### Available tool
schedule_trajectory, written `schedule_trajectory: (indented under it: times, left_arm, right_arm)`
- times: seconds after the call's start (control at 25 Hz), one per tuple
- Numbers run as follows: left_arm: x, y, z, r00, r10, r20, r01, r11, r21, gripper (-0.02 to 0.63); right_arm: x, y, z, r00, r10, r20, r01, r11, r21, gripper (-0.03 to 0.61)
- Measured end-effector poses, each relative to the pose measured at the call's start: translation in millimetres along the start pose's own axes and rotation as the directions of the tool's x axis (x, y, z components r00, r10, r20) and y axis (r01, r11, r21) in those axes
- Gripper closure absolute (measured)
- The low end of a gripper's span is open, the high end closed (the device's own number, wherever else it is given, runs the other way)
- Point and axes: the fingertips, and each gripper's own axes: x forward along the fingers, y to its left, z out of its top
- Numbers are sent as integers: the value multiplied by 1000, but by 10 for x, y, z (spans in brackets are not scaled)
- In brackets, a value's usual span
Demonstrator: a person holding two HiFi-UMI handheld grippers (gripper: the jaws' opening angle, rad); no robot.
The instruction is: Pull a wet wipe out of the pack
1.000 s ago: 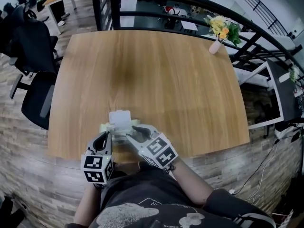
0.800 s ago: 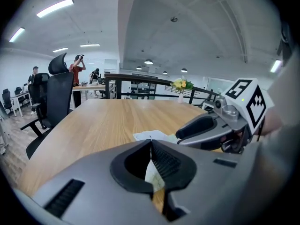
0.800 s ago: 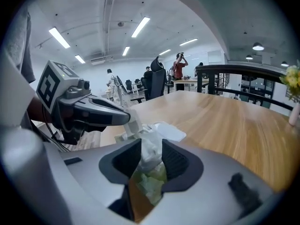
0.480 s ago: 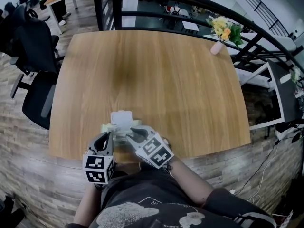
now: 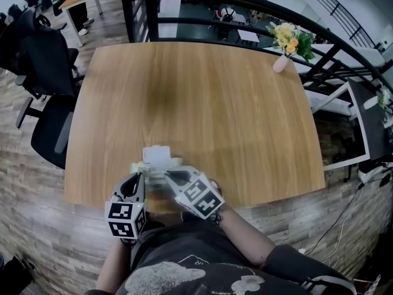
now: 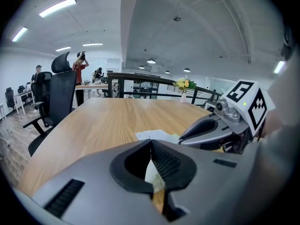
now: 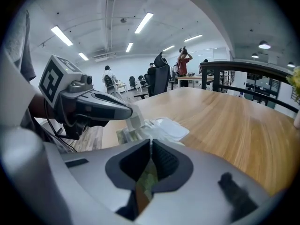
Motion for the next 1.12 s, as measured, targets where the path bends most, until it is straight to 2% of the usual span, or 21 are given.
schedule_trajectory:
  times: [0.12,0.52,1.12]
  left_arm:
    - [1,-17,10,1000,12,-4,-12,1000,28,597]
    - [21,-2,22,1000,22,-9,-22,998,51,598]
    - [45,9,37,1000,25,2,-25,999,46,598]
  right_arm:
    - [-59,-45,-9,1000,-4,-3,4,1000,4,546]
    - [-131,-146,-83,1000,-8,-4,8,999,39,546]
    - [-264,-282,-203,999,-45,-19,46,997,61,546]
